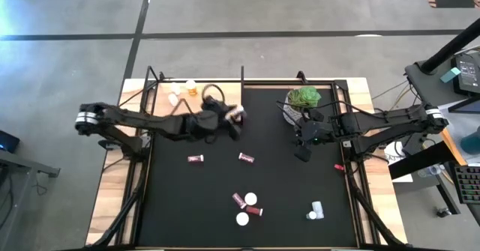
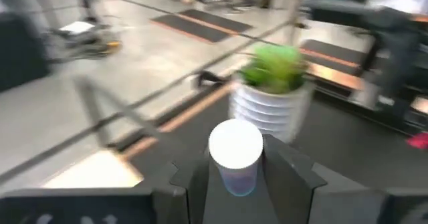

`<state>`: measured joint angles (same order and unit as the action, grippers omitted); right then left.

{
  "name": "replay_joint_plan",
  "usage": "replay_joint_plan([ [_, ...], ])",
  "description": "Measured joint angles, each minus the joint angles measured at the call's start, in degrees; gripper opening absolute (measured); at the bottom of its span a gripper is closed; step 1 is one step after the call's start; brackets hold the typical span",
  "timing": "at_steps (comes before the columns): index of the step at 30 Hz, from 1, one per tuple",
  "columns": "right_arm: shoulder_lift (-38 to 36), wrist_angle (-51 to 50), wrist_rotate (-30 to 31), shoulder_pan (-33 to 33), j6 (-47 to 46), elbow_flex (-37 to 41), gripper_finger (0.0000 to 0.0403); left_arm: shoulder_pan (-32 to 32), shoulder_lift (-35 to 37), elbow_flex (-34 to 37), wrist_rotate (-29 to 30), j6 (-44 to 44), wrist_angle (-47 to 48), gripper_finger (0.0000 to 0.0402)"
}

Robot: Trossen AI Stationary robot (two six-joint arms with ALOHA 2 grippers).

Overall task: Pick and place medicine bottles onto shelf by color
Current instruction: Put the top blue pill bottle on the shelf

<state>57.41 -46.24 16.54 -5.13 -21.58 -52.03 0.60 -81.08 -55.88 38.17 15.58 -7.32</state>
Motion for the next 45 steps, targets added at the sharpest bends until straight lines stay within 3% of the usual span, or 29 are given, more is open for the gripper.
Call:
replay_joint_plan([
  [8, 0.0, 0.2, 0.0, 0.2, 1.2, 0.0, 0.0228, 6.5, 5.4, 0.2, 8.3, 0.2, 4.0, 0.0109],
  [16, 0.0, 0.7, 1.0, 0.2, -1.4, 0.0, 0.0228, 13.6, 1.2, 1.7, 8.4, 7.6, 4.7, 0.0109],
  [22, 0.0, 0.7, 6.0, 0.2, -1.4, 0.0, 0.0228, 17.3, -3.5, 1.6, 8.3, 14.1, 12.4, 0.0108],
  [27, 0.0, 0.6, 6.1, 0.2, -1.4, 0.0, 0.0228, 19.7, -6.6, 1.7, 8.3, 19.5, 16.0, 0.0108],
  [36, 0.0, 0.7, 7.6, 0.2, -1.4, 0.0, 0.0228, 24.4, -11.4, 1.4, 8.4, 20.2, 16.4, 0.0108],
  [45, 0.0, 0.7, 7.6, 0.2, -1.4, 0.0, 0.0228, 26.6, -11.8, 1.5, 8.7, 20.1, 16.4, 0.0108],
])
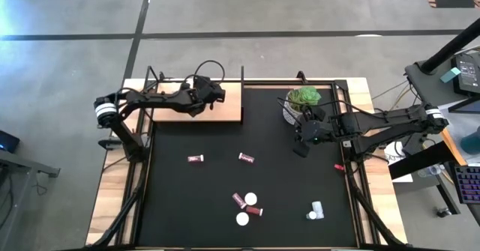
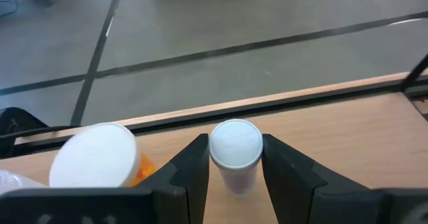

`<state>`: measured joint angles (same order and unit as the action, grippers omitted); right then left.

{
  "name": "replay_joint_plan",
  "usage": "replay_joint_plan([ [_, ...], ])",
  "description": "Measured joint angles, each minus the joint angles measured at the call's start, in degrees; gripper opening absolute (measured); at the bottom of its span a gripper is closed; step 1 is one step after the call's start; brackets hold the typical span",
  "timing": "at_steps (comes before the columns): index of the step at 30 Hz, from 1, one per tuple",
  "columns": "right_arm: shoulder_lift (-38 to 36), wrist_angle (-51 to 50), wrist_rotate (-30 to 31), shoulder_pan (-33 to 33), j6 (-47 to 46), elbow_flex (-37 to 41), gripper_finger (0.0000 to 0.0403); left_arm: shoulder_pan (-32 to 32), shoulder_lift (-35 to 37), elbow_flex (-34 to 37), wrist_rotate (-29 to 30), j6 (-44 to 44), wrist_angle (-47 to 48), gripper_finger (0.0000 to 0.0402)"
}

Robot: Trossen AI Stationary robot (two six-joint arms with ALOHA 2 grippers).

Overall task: Pick and place medicine bottles onto shelf by color
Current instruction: Put the top blue pill bottle on the shelf

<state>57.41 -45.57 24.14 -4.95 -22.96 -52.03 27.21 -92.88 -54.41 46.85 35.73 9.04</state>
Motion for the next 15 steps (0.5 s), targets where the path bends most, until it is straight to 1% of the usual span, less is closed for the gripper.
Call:
replay_joint_plan([
  [15, 0.0, 0.0, 0.0, 0.0, 0.0, 0.0, 0.0228, 0.5, 0.0, 0.4, -0.6, 0.0, 0.1, 0.0108],
])
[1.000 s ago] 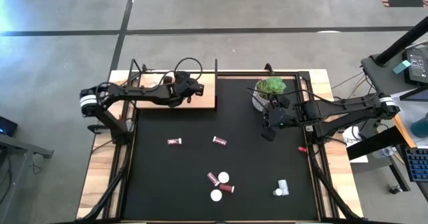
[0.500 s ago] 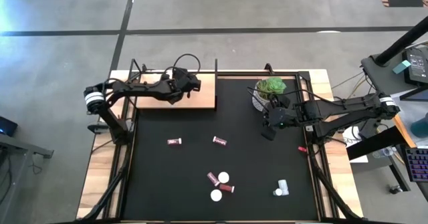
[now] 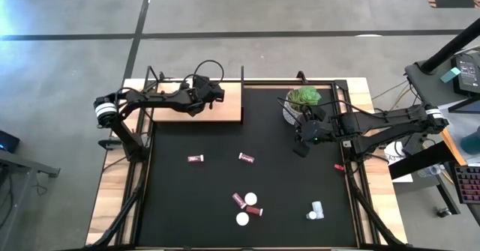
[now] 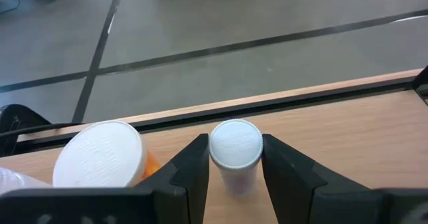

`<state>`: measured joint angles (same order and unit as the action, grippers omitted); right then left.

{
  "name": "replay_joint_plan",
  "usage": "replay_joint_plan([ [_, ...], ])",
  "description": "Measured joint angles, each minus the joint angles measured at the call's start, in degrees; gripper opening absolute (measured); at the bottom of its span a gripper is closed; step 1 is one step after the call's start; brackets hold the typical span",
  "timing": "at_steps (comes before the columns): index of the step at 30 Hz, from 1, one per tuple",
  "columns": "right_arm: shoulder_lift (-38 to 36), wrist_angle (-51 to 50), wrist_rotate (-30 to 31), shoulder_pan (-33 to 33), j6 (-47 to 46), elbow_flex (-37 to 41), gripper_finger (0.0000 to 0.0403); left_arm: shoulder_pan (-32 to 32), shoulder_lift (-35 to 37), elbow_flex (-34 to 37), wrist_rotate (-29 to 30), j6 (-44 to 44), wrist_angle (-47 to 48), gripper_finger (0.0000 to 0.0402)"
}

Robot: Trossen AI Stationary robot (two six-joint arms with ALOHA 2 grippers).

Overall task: Pick and place medicine bottles onto shelf by color
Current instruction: Put the top blue pill bottle on the shelf

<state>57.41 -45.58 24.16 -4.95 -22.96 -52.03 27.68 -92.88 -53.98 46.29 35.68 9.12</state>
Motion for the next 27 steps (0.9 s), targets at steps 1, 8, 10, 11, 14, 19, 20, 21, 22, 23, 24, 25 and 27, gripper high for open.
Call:
replay_joint_plan([
  [1, 0.0, 0.0, 0.0, 0.0, 0.0, 0.0, 0.0228, 0.0, 0.0, 0.0, -0.3, 0.0, 0.2, 0.0108],
  [8, 0.0, 0.0, 0.0, 0.0, 0.1, 0.0, 0.0228, 0.0, 0.0, 0.1, -1.0, 0.0, 0.4, 0.0108],
  [10, 0.0, -0.1, 0.0, 0.0, 0.2, 0.0, 0.0228, 0.0, 0.0, 0.1, -1.0, 0.0, 0.4, 0.0108],
  [11, 0.0, -0.1, 0.0, 0.0, 0.2, 0.0, 0.0228, 0.0, 0.0, 0.1, -1.0, 0.0, 0.4, 0.0108],
  [14, 0.0, -0.2, 0.0, 0.0, 0.2, 0.0, 0.0228, 0.0, 0.0, 0.2, -1.1, 0.0, 0.4, 0.0108],
  [19, 0.0, -0.5, 0.0, 0.0, 0.2, 0.0, 0.0228, 0.0, 0.0, 0.2, -2.7, -0.1, 0.1, 0.0109],
  [20, 0.0, -0.6, 0.0, 0.0, 0.2, 0.0, 0.0228, 0.0, 0.0, 0.2, -2.7, -0.1, 0.1, 0.0109],
  [21, 0.0, -0.6, 0.0, 0.0, 0.2, 0.0, 0.0228, 0.0, 0.0, 0.2, -2.8, -0.1, 0.1, 0.0109],
  [22, 0.0, -0.6, 0.0, 0.0, 0.2, 0.0, 0.0228, 0.0, 0.0, 0.2, -2.8, -0.1, 0.1, 0.0109],
  [23, 0.0, -0.6, 0.0, 0.0, 0.2, 0.0, 0.0228, 0.0, 0.0, 0.2, -2.8, -0.1, 0.1, 0.0109],
  [24, 0.0, -0.6, 0.0, 0.0, 0.2, 0.0, 0.0228, 0.0, 0.0, 0.2, -2.9, -0.2, 0.1, 0.0111],
  [25, 0.0, -0.6, 0.0, 0.0, 0.2, 0.0, 0.0228, 0.0, 0.0, 0.2, -2.9, -0.4, 0.1, 0.0114],
  [27, 0.0, -0.6, -0.1, 0.0, 0.2, 0.0, 0.0228, 0.0, 0.0, 0.2, -3.5, -1.5, 0.2, 0.0124],
])
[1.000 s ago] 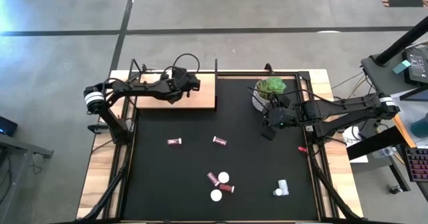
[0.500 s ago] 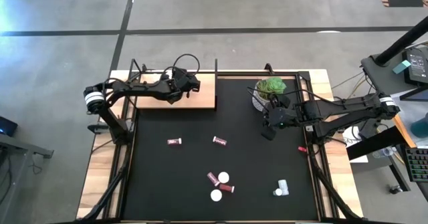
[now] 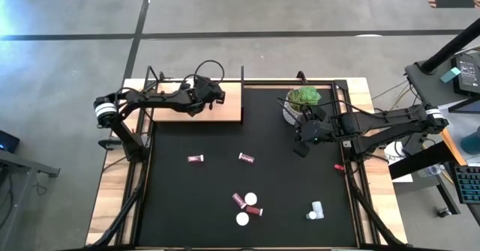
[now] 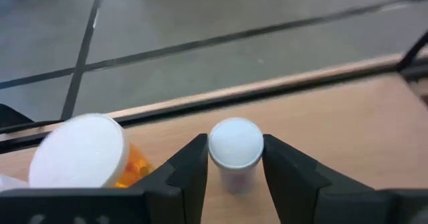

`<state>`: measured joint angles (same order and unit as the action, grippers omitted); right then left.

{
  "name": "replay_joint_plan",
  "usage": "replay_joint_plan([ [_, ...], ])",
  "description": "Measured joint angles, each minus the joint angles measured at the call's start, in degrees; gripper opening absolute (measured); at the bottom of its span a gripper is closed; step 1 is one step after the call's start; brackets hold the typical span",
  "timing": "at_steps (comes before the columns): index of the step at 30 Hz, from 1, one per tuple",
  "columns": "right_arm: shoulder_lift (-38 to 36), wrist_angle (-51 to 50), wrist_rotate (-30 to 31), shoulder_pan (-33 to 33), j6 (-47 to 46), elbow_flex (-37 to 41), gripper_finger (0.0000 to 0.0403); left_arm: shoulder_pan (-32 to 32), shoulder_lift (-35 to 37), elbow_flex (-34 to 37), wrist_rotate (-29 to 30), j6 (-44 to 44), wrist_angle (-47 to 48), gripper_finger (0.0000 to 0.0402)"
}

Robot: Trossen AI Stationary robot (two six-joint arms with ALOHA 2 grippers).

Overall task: Pick and place medicine bottles onto shelf by color
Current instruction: Put the top blue pill bottle on the shelf, then put the top orange pill bottle on the shelf aligned with the other orange pill bottle

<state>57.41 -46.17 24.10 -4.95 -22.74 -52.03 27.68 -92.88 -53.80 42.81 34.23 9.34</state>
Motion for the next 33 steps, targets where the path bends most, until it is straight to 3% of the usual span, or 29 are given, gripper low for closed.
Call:
replay_joint_plan([
  [11, 0.0, -0.1, 0.0, 0.0, -0.2, 0.0, 0.0228, 0.0, 0.5, 0.0, 0.0, -1.6, -1.7, 0.0185],
  [19, 0.0, -0.2, 0.0, 0.0, -0.2, 0.0, 0.0228, 0.0, 5.1, -1.7, 0.2, -5.2, -1.2, 0.0195],
  [22, 0.0, -0.2, 0.0, 0.0, -0.2, 0.0, 0.0228, 0.0, 7.9, -1.8, -2.6, -6.1, -1.4, 0.0195],
  [26, 0.0, -0.1, 0.0, 0.0, -0.2, 0.0, 0.0228, -0.1, 12.3, -1.8, -12.5, -6.1, -2.1, 0.0195],
  [33, 0.0, 0.2, 0.0, 0.0, -0.2, 0.0, 0.0228, -3.1, 16.9, -1.2, -44.2, -6.0, -14.8, 0.0195],
])
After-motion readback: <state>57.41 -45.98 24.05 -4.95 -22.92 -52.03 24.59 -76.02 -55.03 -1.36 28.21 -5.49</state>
